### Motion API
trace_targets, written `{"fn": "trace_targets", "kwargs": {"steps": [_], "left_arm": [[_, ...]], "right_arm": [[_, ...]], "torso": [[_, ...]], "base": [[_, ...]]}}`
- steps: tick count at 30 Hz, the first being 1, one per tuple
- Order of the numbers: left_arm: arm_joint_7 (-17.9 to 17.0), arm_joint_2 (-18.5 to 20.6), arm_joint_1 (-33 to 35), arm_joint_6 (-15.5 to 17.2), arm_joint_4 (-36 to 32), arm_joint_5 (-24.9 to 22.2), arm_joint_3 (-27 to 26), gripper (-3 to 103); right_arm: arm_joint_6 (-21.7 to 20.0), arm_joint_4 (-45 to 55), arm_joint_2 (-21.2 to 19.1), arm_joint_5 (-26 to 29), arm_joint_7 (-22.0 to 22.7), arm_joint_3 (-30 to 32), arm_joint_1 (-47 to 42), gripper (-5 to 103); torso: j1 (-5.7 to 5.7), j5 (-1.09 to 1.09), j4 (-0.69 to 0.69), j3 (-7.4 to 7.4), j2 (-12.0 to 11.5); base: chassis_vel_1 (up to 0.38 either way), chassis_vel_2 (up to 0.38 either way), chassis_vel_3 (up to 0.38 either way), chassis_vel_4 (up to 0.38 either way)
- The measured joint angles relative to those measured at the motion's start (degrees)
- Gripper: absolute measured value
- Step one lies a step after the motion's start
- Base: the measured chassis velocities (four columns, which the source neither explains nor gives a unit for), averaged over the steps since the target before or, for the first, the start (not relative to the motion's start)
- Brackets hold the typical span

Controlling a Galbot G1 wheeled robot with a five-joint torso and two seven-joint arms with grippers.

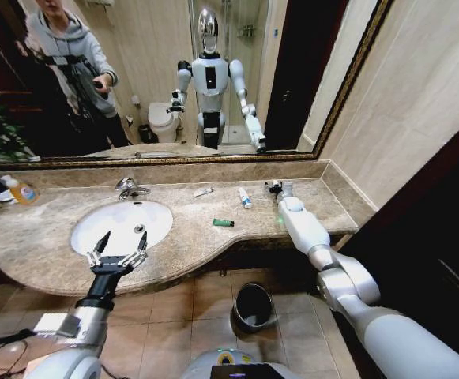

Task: Pick up the trash from the sink and place it in the trash bin.

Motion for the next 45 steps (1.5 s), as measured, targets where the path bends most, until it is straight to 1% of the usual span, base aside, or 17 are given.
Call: {"fn": "trace_targets", "kwargs": {"steps": [3,5,7,10,11,13,14,18,24,29,32,33,36,37,41,42,45], "left_arm": [[0.00,0.00,0.00,0.00,0.00,0.00,0.00,100],[0.00,0.00,0.00,0.00,0.00,0.00,0.00,100],[0.00,0.00,0.00,0.00,0.00,0.00,0.00,100],[0.00,0.00,0.00,0.00,0.00,0.00,0.00,100],[0.00,0.00,0.00,0.00,0.00,0.00,0.00,100],[0.00,0.00,0.00,0.00,0.00,0.00,0.00,100],[0.00,0.00,0.00,0.00,0.00,0.00,0.00,100],[0.00,0.00,0.00,0.00,0.00,0.00,0.00,100],[0.00,0.00,0.00,0.00,0.00,0.00,0.00,100],[0.00,0.00,0.00,0.00,0.00,0.00,0.00,100],[0.00,0.00,0.00,0.00,0.00,0.00,0.00,100],[0.00,0.00,0.00,0.00,0.00,0.00,0.00,100],[-0.01,-0.01,0.00,0.00,0.00,0.00,0.00,100],[-0.01,-0.01,0.00,0.00,0.00,0.00,0.00,100],[0.00,0.01,0.00,0.00,0.00,0.00,0.01,100],[0.00,0.01,0.00,0.00,0.00,0.00,0.01,100],[0.00,0.00,0.01,0.00,0.00,0.00,0.00,100]], "right_arm": [[0.00,-0.07,-0.05,0.00,0.08,0.00,-0.05,63],[-0.01,-0.07,-0.18,0.00,0.09,-0.02,-0.12,55],[-0.03,-0.03,-0.29,0.01,0.08,-0.04,-0.18,55],[-0.19,0.57,-0.67,0.13,0.01,-0.16,-0.49,43],[-0.19,0.57,-0.67,0.13,0.01,-0.16,-0.49,43],[-0.08,1.05,-0.79,0.07,-0.12,-0.22,-0.80,36],[-0.08,1.05,-0.79,0.07,-0.12,-0.22,-0.80,36],[0.14,2.62,-0.90,-0.48,-0.35,-0.37,-1.79,22],[-0.02,3.80,-0.97,-0.59,-0.36,-0.42,-2.35,20],[-1.81,8.51,-2.28,-0.50,0.16,-0.31,-4.21,20],[-3.92,14.99,-4.46,-0.24,0.89,-0.15,-7.57,20],[-3.92,14.99,-4.46,-0.24,0.89,-0.15,-7.57,20],[-4.85,26.80,-8.91,-0.38,1.36,0.00,-14.55,20],[-4.85,26.80,-8.91,-0.38,1.36,0.00,-14.55,20],[-4.81,43.43,-15.84,-0.32,2.56,2.01,-24.35,20],[-4.81,43.43,-15.84,-0.32,2.56,2.01,-24.35,20],[-6.24,56.06,-21.14,1.30,4.04,5.92,-33.34,20]], "torso": [[0.00,0.00,0.00,0.00,0.00],[0.00,0.00,0.00,0.00,0.00],[0.00,0.00,0.00,0.00,0.00],[0.00,0.00,0.00,0.00,0.00],[0.00,0.00,0.00,0.00,0.00],[0.00,0.00,0.00,0.00,0.00],[0.00,0.00,0.00,0.00,0.00],[0.00,-0.01,0.00,0.00,0.00],[0.00,0.00,0.00,0.00,0.00],[0.00,0.01,0.01,0.00,0.00],[0.00,0.01,0.02,0.00,0.00],[0.00,0.01,0.02,0.00,0.00],[0.00,0.02,0.01,0.00,0.00],[0.00,0.02,0.01,0.00,0.00],[-0.01,0.02,0.00,0.00,0.00],[-0.01,0.02,0.00,0.00,0.00],[0.00,-0.01,0.00,-0.01,0.00]], "base": [[0.000,0.000,0.000,0.000],[0.000,0.000,0.000,0.000],[0.000,0.000,0.000,0.000],[0.000,0.000,0.000,0.000],[0.000,0.000,0.000,0.000],[0.000,0.000,0.000,0.000],[0.000,0.000,0.000,0.000],[0.000,0.000,0.000,0.000],[0.000,0.000,0.000,0.000],[0.000,0.000,0.000,0.000],[0.000,0.000,0.000,0.000],[0.000,0.000,0.000,0.000],[0.000,0.000,0.000,0.000],[0.000,0.000,0.000,0.000],[0.000,0.000,0.000,0.000],[0.000,0.000,0.000,0.000],[0.000,0.000,0.000,0.000]]}}
